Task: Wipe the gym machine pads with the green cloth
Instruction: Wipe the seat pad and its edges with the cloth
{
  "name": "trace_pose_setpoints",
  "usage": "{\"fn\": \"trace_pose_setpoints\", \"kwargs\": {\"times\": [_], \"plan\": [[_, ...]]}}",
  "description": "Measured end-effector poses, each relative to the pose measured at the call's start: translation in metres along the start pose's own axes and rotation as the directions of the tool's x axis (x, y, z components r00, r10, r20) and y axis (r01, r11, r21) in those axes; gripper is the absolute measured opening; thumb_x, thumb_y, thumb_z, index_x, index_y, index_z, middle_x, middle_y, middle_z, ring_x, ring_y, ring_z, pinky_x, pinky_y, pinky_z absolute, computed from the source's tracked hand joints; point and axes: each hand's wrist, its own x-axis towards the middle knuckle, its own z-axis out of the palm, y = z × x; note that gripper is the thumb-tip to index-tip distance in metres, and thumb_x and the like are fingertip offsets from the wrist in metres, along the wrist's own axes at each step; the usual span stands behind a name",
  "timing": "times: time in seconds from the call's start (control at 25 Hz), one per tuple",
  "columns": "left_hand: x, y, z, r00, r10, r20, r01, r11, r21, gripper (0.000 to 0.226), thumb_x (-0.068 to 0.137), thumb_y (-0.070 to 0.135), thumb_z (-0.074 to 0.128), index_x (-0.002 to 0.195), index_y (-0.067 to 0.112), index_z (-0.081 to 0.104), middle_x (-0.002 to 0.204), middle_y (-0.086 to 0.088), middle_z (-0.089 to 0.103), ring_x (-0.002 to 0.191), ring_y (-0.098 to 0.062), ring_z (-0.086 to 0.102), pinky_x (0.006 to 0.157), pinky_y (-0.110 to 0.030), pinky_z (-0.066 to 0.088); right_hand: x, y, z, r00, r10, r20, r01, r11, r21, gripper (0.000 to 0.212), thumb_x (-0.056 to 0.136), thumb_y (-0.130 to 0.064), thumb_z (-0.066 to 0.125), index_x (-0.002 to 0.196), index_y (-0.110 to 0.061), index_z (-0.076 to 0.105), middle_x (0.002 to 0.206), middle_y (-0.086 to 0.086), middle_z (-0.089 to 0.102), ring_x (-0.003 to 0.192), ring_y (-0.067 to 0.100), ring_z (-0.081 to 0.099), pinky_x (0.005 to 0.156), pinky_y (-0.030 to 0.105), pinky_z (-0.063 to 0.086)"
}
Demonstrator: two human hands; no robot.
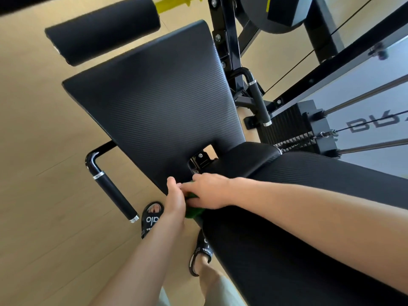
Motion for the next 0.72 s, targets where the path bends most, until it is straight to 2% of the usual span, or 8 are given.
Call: {"fn": "trace_pose_setpoints", "kwargs": {"times": [0.12,0.2,0.28,0.36,0.48,0.52,0.64,0.72], "plan": [[0.01,0.0,0.006,0.998,0.038,-0.043,-0.036,0.999,0.038,0.069,0.099,0.06,0.02,0.15,0.017,0.038,0.152,-0.009,0.041,0.14,-0.026,0.038,0.115,-0.042,0.026,0.005,0.065,-0.018,0.977,0.201,-0.076,-0.211,0.963,-0.165,0.036,0.1,-0.042,0.043,0.134,-0.031,0.047,0.125,0.017,0.052,0.115,0.04,0.056,0.09,0.044,0.049],[0.016,-0.004,0.015,0.995,0.044,-0.087,-0.03,0.987,0.157,0.07,0.098,0.06,0.018,0.155,0.02,0.029,0.159,-0.006,0.031,0.147,-0.026,0.028,0.12,-0.044,0.016,-0.014,0.119,-0.038,0.909,0.399,-0.12,-0.416,0.872,-0.256,0.037,0.102,-0.041,0.041,0.138,-0.031,0.043,0.128,0.017,0.051,0.116,0.04,0.055,0.089,0.046,0.049],[0.016,-0.008,0.025,0.992,0.025,-0.124,0.001,0.979,0.206,0.07,0.098,0.059,0.018,0.156,0.02,0.023,0.161,-0.006,0.025,0.148,-0.029,0.023,0.121,-0.049,0.012,-0.041,0.15,-0.048,0.824,0.548,-0.143,-0.566,0.787,-0.244,0.039,0.103,-0.04,0.04,0.141,-0.032,0.041,0.132,0.018,0.05,0.118,0.041,0.054,0.09,0.05,0.051],[0.013,-0.008,0.033,0.992,0.014,-0.122,0.013,0.976,0.216,0.071,0.099,0.057,0.019,0.156,0.016,0.021,0.161,-0.009,0.024,0.147,-0.032,0.023,0.12,-0.052,0.013,-0.06,0.155,-0.047,0.765,0.617,-0.185,-0.645,0.73,-0.228,0.039,0.103,-0.035,0.042,0.141,-0.03,0.042,0.13,0.016,0.053,0.115,0.039,0.057,0.087,0.048,0.052],[0.01,-0.005,0.036,0.996,-0.01,-0.094,0.028,0.982,0.185,0.074,0.096,0.061,0.02,0.156,0.017,0.022,0.162,-0.008,0.024,0.148,-0.031,0.022,0.12,-0.052,0.012,-0.079,0.132,-0.053,0.812,0.574,-0.107,-0.579,0.769,-0.272,0.033,0.105,-0.031,0.037,0.132,-0.02,0.052,0.098,-0.003,0.054,0.112,0.03,0.06,0.088,0.043,0.052],[0.01,-0.006,0.034,0.996,-0.025,-0.087,0.042,0.98,0.194,0.077,0.093,0.064,0.02,0.156,0.019,0.024,0.161,-0.007,0.026,0.148,-0.03,0.024,0.12,-0.052,0.012,-0.084,0.123,-0.055,0.839,0.541,-0.06,-0.533,0.793,-0.296,0.034,0.105,-0.031,0.034,0.13,-0.019,0.054,0.097,-0.004,0.055,0.112,0.029,0.06,0.089,0.042,0.052],[0.019,-0.007,0.027,0.997,-0.027,-0.071,0.037,0.989,0.142,0.084,0.086,0.071,0.02,0.156,0.025,0.025,0.162,-0.001,0.026,0.149,-0.024,0.023,0.121,-0.051,0.012,-0.081,0.091,-0.066,0.899,0.436,0.043,-0.4,0.858,-0.323,0.037,0.106,-0.028,0.029,0.13,-0.018,0.055,0.128,0.003,0.06,0.119,0.028,0.058,0.091,0.034,0.046],[0.021,-0.006,0.021,0.997,-0.037,-0.065,0.042,0.996,0.074,0.077,0.094,0.067,0.022,0.157,0.024,0.024,0.163,0.0,0.024,0.15,-0.023,0.021,0.121,-0.047,0.012,-0.064,0.056,-0.053,0.961,0.266,0.071,-0.236,0.93,-0.283,0.037,0.107,-0.028,0.03,0.131,-0.017,0.055,0.132,0.005,0.06,0.121,0.028,0.057,0.084,0.028,0.038]]}}
